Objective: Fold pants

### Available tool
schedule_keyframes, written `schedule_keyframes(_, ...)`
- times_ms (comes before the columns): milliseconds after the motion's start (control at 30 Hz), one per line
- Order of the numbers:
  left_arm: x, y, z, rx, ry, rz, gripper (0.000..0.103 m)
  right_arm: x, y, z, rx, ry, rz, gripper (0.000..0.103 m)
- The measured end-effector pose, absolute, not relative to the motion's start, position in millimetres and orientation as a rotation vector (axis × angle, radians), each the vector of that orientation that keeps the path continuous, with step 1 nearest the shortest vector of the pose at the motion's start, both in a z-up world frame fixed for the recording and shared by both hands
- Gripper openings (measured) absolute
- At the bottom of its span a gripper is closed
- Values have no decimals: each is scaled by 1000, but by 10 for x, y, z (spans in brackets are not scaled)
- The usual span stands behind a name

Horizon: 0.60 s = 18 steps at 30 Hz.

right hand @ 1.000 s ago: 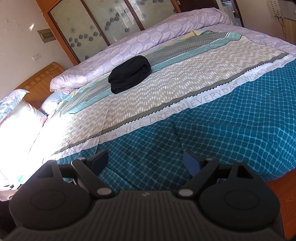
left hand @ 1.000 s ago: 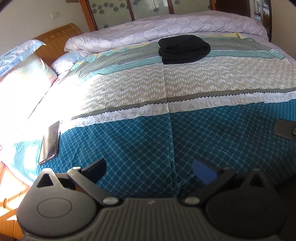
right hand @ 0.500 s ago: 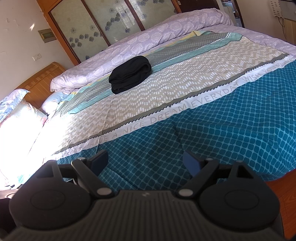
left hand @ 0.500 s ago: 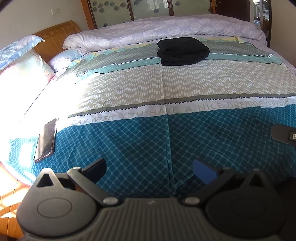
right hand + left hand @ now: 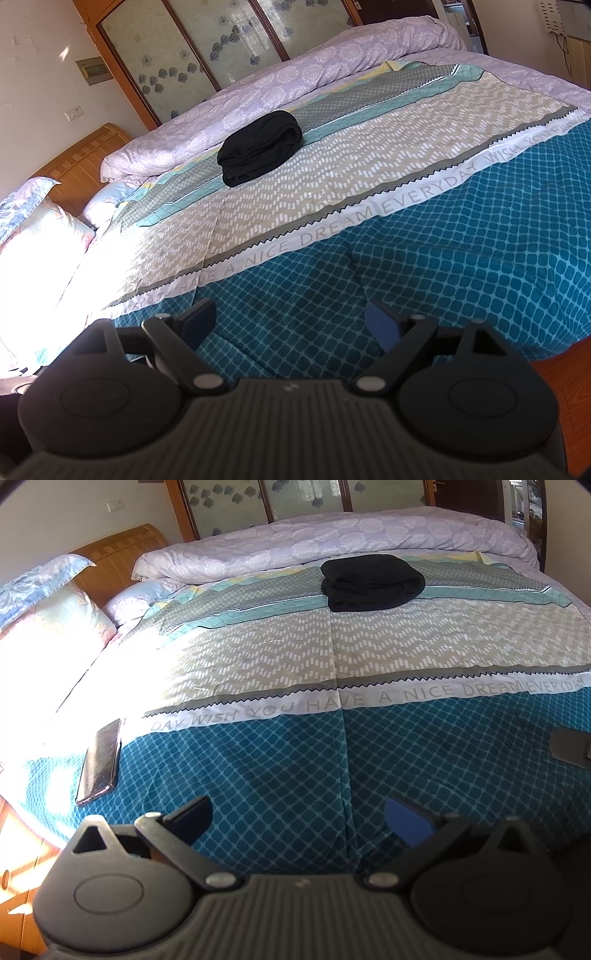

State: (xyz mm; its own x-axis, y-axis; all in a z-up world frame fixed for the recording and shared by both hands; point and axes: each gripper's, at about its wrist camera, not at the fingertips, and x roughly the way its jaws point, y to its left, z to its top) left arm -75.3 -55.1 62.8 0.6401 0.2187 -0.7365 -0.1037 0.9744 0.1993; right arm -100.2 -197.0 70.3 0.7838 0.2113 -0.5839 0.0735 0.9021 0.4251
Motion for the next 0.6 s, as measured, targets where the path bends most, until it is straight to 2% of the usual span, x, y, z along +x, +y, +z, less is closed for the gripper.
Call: schedule_keyframes(600,-730,-488,667,133,842,215,103,-1003,-1966,719,444,670,83,90)
